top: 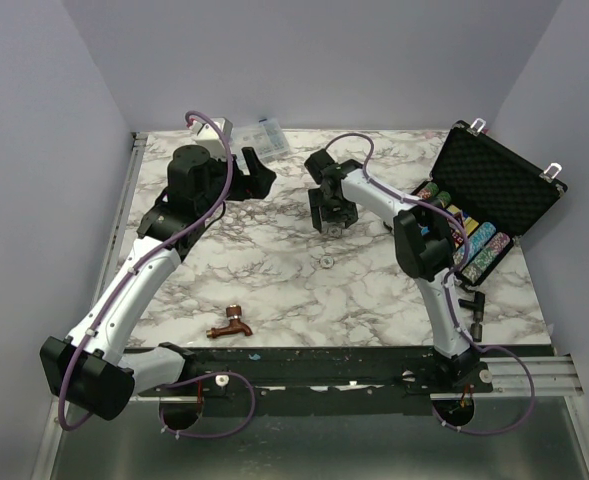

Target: Pack up texas hold em set

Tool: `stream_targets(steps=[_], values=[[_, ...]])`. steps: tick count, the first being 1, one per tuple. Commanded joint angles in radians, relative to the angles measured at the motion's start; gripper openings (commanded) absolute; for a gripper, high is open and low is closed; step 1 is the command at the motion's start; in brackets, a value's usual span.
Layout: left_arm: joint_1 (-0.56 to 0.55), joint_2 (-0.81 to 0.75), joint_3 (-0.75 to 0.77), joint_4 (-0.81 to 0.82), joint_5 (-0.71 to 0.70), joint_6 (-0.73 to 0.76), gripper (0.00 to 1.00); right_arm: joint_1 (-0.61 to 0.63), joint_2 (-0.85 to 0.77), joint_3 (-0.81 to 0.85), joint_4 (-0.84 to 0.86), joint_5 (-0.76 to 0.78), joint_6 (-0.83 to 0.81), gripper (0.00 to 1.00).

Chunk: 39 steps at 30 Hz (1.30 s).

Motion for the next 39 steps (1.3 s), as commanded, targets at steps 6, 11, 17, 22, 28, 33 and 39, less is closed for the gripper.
stream_targets(steps=[6,11,17,22,28,33,39], values=[[0.014,-0.011,0.024,0.003,0.041,-0.016,0.84,-0.01,-0.004,-0.109,-0.026,-0.111,-0.001,0.67],[0.015,-0.007,0.025,0.002,0.046,-0.019,0.84,-0.038,-0.018,-0.164,0.024,-0.151,-0.005,0.67],[0.016,-0.002,0.024,0.003,0.048,-0.019,0.84,-0.045,0.006,-0.136,0.033,-0.122,-0.011,0.66],[0.017,0.005,0.024,0.003,0.051,-0.021,0.84,-0.045,0.047,-0.086,0.023,-0.111,-0.014,0.62],[0.017,0.012,0.025,0.003,0.061,-0.025,0.84,-0.045,0.069,-0.062,0.018,-0.066,-0.012,0.6],[0.023,0.019,0.025,0.007,0.083,-0.04,0.84,-0.045,0.091,-0.029,0.017,-0.046,-0.022,0.6],[0.027,0.025,0.025,0.007,0.086,-0.042,0.84,-0.045,0.116,0.011,0.014,-0.044,-0.033,0.57]])
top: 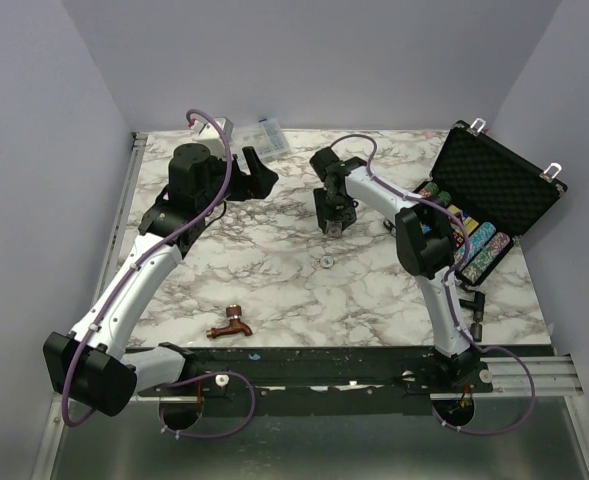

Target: Pack up texas hold em set

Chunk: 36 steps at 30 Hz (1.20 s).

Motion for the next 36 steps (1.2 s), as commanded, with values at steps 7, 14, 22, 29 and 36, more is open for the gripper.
stream_targets(steps=[7,14,22,29,36], values=[[0.012,0.008,0.024,0.007,0.032,-0.01,0.84,-0.007,0.081,-0.065,0.024,0.011,-0.019,0.52],[0.017,0.013,0.024,0.01,0.051,-0.023,0.84,-0.007,0.023,-0.172,0.045,-0.023,-0.03,0.53],[0.018,0.01,0.023,0.011,0.051,-0.023,0.84,-0.007,0.045,-0.142,0.021,-0.033,-0.041,0.52],[0.019,0.008,0.024,0.011,0.057,-0.023,0.84,-0.007,0.039,-0.153,-0.003,-0.071,-0.076,0.52],[0.019,0.01,0.024,0.011,0.061,-0.025,0.84,-0.009,0.068,-0.137,0.018,-0.094,-0.082,0.39]])
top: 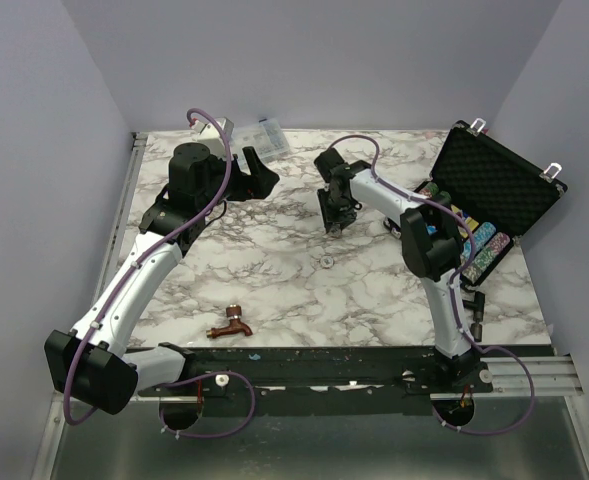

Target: Pack up texas hold em set

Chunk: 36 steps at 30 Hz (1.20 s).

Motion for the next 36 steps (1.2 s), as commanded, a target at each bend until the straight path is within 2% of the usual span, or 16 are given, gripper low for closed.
stream_targets(steps=[1,8,21,24,28,31,36], values=[[0.007,-0.001,0.025,0.009,0.026,-0.008,0.84,-0.006,0.125,-0.032,-0.08,-0.058,-0.004,0.36],[0.007,0.0,0.026,0.006,0.025,-0.005,0.84,-0.007,0.096,-0.002,-0.069,-0.111,0.007,0.28],[0.009,0.003,0.027,0.008,0.036,-0.011,0.84,-0.007,-0.038,-0.068,-0.078,-0.137,0.011,0.27],[0.009,0.002,0.025,0.009,0.037,-0.012,0.84,-0.005,-0.047,-0.069,-0.089,-0.138,-0.01,0.31],[0.009,0.003,0.026,0.01,0.039,-0.012,0.84,-0.004,-0.036,-0.03,-0.141,-0.191,-0.115,0.5],[0.009,0.001,0.027,0.008,0.04,-0.012,0.84,-0.004,-0.004,0.037,-0.187,-0.142,-0.153,0.6],[0.009,0.003,0.026,0.009,0.04,-0.012,0.84,-0.004,0.099,0.185,-0.247,-0.129,-0.166,0.62]])
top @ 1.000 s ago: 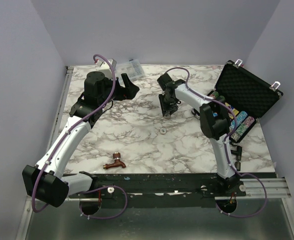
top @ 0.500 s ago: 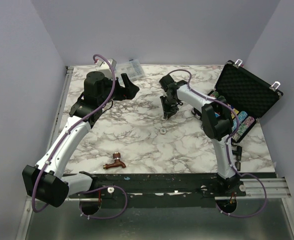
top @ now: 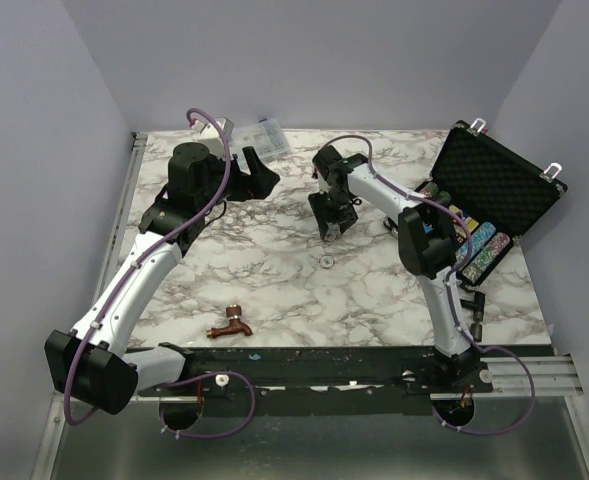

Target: Pack up texas hold em set

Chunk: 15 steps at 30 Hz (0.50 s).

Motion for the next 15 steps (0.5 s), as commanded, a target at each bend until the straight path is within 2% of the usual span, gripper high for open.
stream_targets(steps=[1,5,10,15], values=[[0.004,0.004,0.026,0.009,0.02,-0.003,0.84,0.004,0.105,0.131,-0.083,0.006,-0.042,0.61],[0.004,0.007,0.028,0.007,0.023,-0.003,0.84,0.004,0.15,0.198,-0.132,0.009,-0.047,0.61],[0.004,0.009,0.03,0.008,0.032,-0.007,0.84,0.003,0.143,0.181,-0.113,0.029,-0.053,0.63],[0.004,0.01,0.029,0.008,0.033,-0.006,0.84,0.022,0.158,0.178,-0.128,0.052,-0.052,0.59]])
